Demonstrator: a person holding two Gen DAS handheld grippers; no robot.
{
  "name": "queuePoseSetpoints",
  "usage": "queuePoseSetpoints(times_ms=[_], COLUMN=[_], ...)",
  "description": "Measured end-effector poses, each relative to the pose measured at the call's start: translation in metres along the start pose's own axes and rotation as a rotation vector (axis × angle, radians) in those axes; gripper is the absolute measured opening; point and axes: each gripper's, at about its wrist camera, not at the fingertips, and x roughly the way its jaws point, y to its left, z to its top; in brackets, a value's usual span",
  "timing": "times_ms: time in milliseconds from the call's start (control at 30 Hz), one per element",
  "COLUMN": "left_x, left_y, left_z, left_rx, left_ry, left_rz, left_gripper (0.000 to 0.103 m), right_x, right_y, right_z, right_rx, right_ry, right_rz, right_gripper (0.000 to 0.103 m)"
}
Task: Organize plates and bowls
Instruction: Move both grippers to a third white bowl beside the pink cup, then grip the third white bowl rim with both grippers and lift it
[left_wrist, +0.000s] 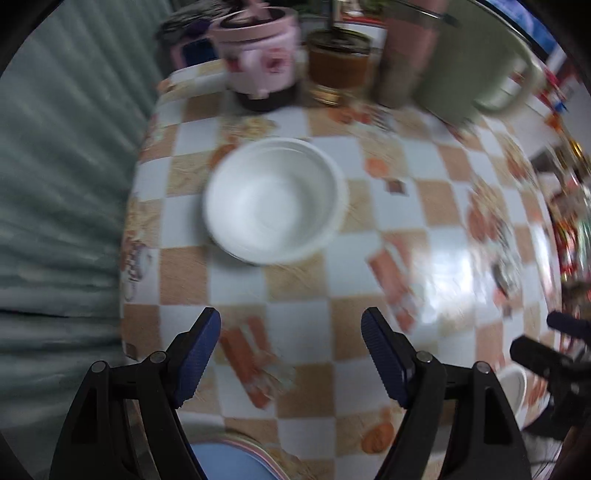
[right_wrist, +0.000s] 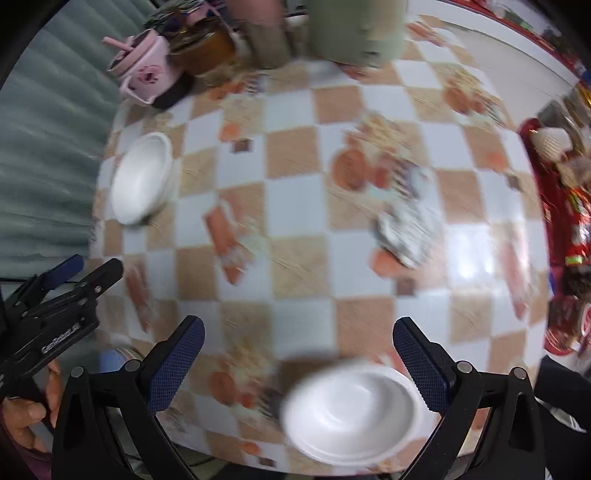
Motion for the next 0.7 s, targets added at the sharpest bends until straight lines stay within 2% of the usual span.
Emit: queuePoseSetpoints(times_ms=[167, 233, 433, 600, 667, 700], left_x=[0.033, 0.043, 0.081, 0.110, 0.122, 0.127], left_y=[0.047, 0.057, 0.070, 0.071, 0.071, 0.071], left_z=[0.038, 0.049, 0.074, 0.083, 0.087, 0.087], left_rx=[-0.118, -0.130, -0.100, -0.078, -0.076, -0.073], left_ry=[0.018, 0.015, 0.018, 0.045, 0.068, 0.081], left_rz=[0.041, 0.043, 0.081, 0.090, 0.082, 0.082], left_gripper=[0.082, 0.082, 0.082, 0.082, 0.082, 0.082], right_x=[0.035, 0.050, 0.092, 0.118, 0.130, 0.134], right_y=[0.056, 0.068, 0.090, 0.103, 0.106, 0.105], right_z=[0.052, 0.069, 0.106, 0.120, 0.121, 0.121], right_rx=[-0.029, -0.031, 0.017, 0.007, 0.012, 0.014], right_ry=[-0.005, -0.012, -0.007, 0.002, 0.019, 0.030], right_rz=[0.001, -0.001, 0.036, 0.035, 0.044, 0.045], right_gripper=[0.103, 0.103, 0.103, 0.102, 0.087, 0.074])
